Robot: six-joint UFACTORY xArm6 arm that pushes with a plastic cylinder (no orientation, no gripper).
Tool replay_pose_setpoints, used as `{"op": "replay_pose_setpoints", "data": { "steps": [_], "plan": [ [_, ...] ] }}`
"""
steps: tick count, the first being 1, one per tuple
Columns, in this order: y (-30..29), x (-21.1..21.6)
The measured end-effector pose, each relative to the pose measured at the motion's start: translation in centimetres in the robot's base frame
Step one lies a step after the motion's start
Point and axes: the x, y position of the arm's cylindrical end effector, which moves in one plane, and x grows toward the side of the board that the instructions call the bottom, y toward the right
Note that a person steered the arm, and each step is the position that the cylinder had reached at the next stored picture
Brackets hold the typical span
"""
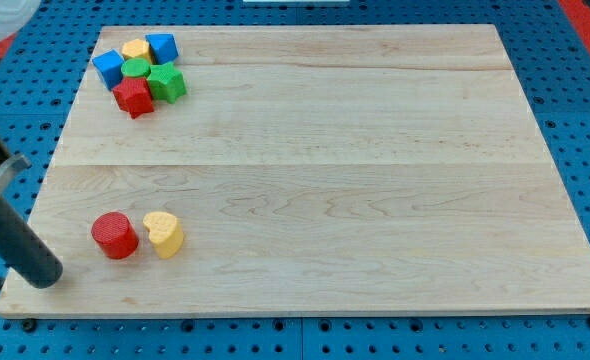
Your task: Place the red star towards the top right of the red circle
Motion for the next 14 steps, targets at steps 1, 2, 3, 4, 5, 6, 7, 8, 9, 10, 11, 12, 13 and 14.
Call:
{"op": "replay_pose_setpoints", "data": {
  "steps": [1,2,3,4,5,6,7,8,9,10,11,12,13,14],
  "plan": [
    [0.6,0.0],
    [0.8,-0.1],
    [0.5,-1.7],
    [4.9,-4.4],
    [10.5,-4.4],
    [10.5,-4.6],
    [10.9,-8.3],
    [12.8,-10.6],
    [16.9,-13.5],
    [13.8,-17.3],
    [8.7,-22.3],
    [1.4,-20.5],
    [-2.8,-23.3],
    [-1.6,-27.2]
  ]
}}
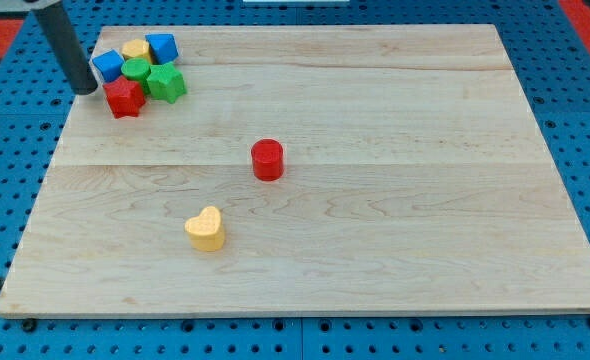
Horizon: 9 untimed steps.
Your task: Place the red star towards the top right of the red circle
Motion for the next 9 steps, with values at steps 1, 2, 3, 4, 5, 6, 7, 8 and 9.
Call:
{"op": "replay_pose_setpoints", "data": {
  "steps": [1,2,3,4,5,6,7,8,9],
  "plan": [
    [8.6,1.5],
    [13.9,2.5],
    [10.1,2.0],
    [4.1,1.9],
    [0.4,3.6],
    [4.6,5.5],
    [13.2,5.6],
    [19.9,5.6],
    [22.0,5.6]
  ]
}}
